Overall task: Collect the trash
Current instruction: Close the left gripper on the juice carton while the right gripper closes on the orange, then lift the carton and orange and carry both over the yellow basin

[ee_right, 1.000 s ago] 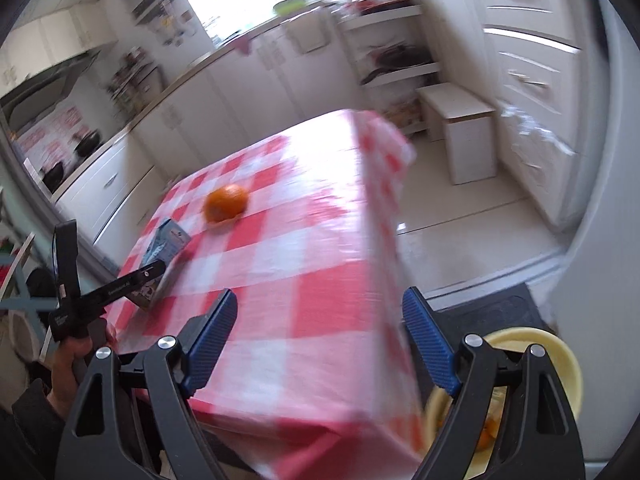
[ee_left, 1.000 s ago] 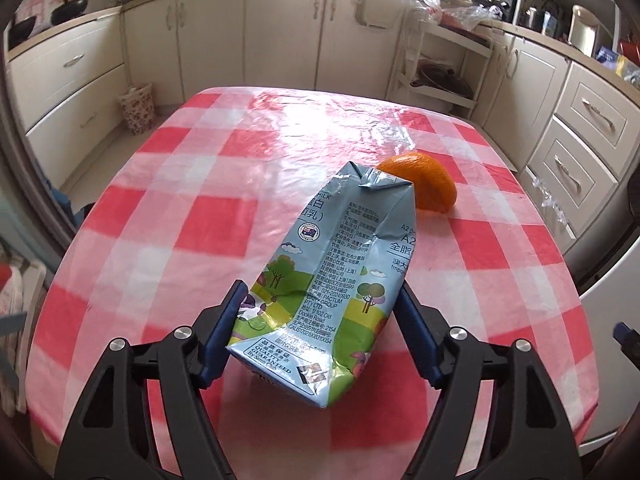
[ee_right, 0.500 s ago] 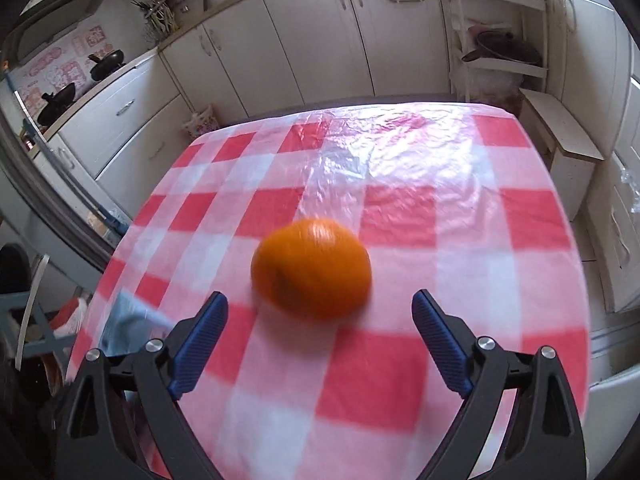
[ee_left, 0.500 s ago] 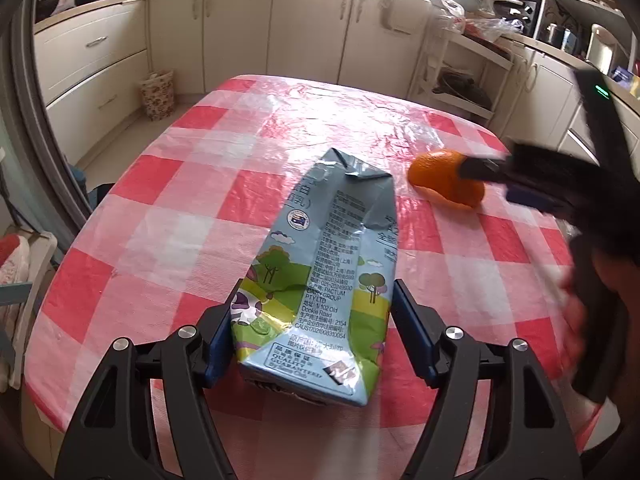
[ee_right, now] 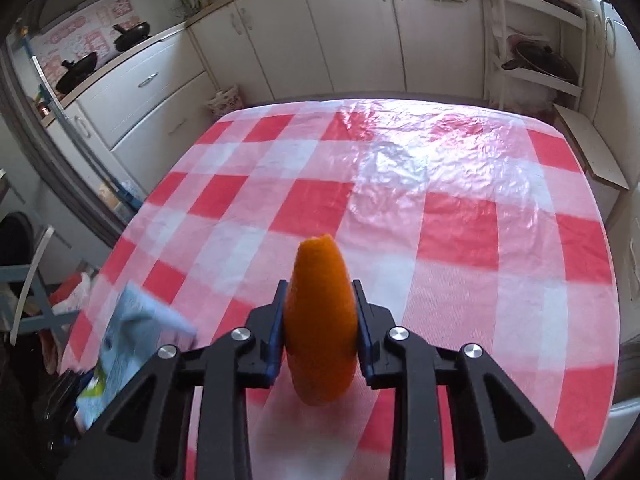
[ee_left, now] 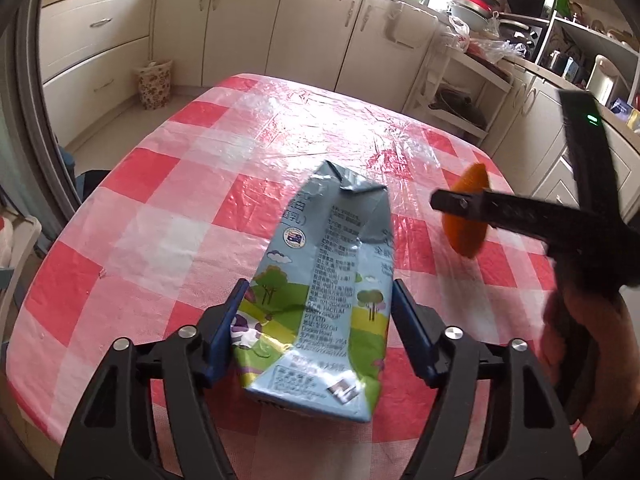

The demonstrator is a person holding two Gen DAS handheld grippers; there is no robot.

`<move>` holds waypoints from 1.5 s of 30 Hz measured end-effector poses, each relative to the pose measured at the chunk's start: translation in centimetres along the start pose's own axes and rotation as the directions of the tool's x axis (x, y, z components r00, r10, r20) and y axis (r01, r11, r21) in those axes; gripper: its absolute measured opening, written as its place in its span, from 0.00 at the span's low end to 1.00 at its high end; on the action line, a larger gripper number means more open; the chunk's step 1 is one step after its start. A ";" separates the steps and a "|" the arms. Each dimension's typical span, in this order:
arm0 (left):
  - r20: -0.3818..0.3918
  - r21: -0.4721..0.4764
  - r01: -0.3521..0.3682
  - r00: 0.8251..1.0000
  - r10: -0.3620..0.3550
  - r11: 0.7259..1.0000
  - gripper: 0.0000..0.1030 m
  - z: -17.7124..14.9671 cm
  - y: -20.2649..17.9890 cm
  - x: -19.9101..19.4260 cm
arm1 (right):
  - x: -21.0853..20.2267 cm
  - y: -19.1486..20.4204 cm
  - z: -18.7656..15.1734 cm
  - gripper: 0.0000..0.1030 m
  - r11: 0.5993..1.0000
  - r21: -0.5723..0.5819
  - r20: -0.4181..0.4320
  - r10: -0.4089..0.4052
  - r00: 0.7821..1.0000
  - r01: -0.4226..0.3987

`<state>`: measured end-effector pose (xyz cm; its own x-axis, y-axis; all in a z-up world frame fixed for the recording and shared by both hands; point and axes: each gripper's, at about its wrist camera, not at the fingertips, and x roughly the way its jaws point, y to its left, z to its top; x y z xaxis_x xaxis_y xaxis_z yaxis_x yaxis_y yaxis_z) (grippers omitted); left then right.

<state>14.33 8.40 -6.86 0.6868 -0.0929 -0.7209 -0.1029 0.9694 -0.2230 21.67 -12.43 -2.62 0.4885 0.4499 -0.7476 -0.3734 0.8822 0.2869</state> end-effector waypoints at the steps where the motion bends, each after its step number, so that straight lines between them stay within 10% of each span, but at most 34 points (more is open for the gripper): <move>1: 0.002 0.005 0.000 1.000 0.000 1.000 0.63 0.0 0.0 0.0 | -0.7 0.1 -0.8 0.29 1.000 0.001 0.001 0.012 1.000 -0.012; 20: 0.047 0.099 0.081 0.995 -0.086 0.992 0.56 -4.3 -5.4 -5.9 | -14.9 -4.1 -15.7 0.29 0.983 0.183 0.094 0.005 0.996 -0.022; 45: 0.053 0.287 0.144 0.985 -0.166 0.947 0.55 -8.8 -17.4 -11.8 | -21.4 -9.1 -19.9 0.29 0.960 0.281 0.245 -0.060 0.968 -0.012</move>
<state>1.67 -9.40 -0.20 0.7314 -0.2399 -0.6383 0.2076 0.9700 -0.1267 -1.07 -32.90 -1.14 0.6883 0.4164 -0.5941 -0.1423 0.8805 0.4522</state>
